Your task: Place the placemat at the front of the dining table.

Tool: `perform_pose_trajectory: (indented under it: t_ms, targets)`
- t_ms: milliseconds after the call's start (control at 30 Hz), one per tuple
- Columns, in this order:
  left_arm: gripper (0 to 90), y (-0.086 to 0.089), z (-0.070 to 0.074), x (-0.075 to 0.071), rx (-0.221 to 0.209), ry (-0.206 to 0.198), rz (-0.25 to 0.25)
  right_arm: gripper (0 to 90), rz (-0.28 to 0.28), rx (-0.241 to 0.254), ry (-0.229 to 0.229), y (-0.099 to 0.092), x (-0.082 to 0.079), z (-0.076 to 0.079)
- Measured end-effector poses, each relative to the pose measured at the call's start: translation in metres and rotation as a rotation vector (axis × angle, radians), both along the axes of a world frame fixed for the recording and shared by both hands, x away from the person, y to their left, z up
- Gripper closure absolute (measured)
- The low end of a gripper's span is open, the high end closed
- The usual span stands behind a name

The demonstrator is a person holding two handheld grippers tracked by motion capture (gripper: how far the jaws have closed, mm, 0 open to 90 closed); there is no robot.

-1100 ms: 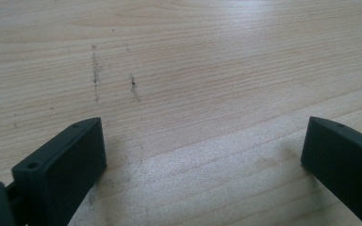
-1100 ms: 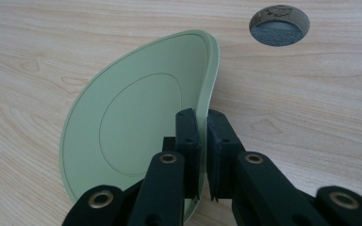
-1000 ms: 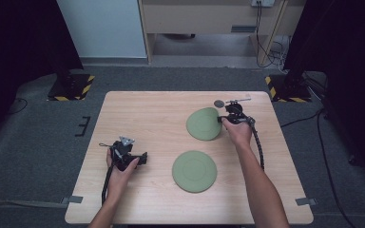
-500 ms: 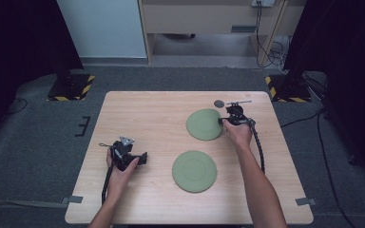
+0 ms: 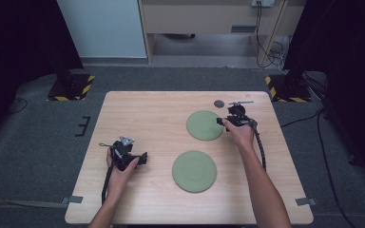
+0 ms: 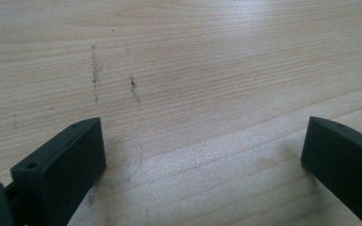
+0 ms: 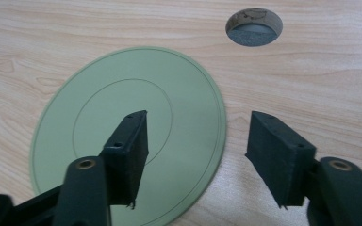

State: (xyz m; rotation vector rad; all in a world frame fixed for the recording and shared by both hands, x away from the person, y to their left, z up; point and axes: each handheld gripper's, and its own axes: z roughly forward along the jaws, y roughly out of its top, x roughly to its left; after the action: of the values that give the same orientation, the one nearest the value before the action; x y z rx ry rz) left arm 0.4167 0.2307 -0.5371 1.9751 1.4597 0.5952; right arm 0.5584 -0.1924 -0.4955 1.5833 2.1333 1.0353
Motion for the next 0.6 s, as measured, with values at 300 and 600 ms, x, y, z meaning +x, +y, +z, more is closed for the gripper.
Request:
perform_pose_trajectory:
  t_ms: [300, 600]
  targets:
    - [0.0, 0.0, 0.0, 0.0, 0.0, 0.0, -0.004, 22.2, 0.001, 0.01, -0.035, -0.002, -0.011, 0.015]
    - [0.0, 0.0, 0.0, -0.003, 0.0, 0.0, -0.002, 14.1, -0.01, 0.02, -0.056, -0.011, -0.033, 0.03]
